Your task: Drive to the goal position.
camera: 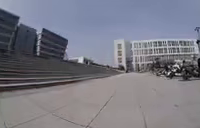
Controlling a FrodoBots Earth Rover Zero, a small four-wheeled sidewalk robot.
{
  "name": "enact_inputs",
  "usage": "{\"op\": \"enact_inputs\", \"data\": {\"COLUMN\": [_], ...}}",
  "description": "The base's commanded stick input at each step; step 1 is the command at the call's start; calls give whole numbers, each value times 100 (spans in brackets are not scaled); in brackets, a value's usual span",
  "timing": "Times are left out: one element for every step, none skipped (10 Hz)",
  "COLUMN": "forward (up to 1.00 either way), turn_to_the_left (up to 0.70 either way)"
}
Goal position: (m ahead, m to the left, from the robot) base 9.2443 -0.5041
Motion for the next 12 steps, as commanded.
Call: {"op": "enact_inputs", "data": {"forward": [85,85,85,85,85,85,85,85,85,85,85,85], "turn_to_the_left": [0,0,0,0,0,0,0,0,0,0,0,0]}}
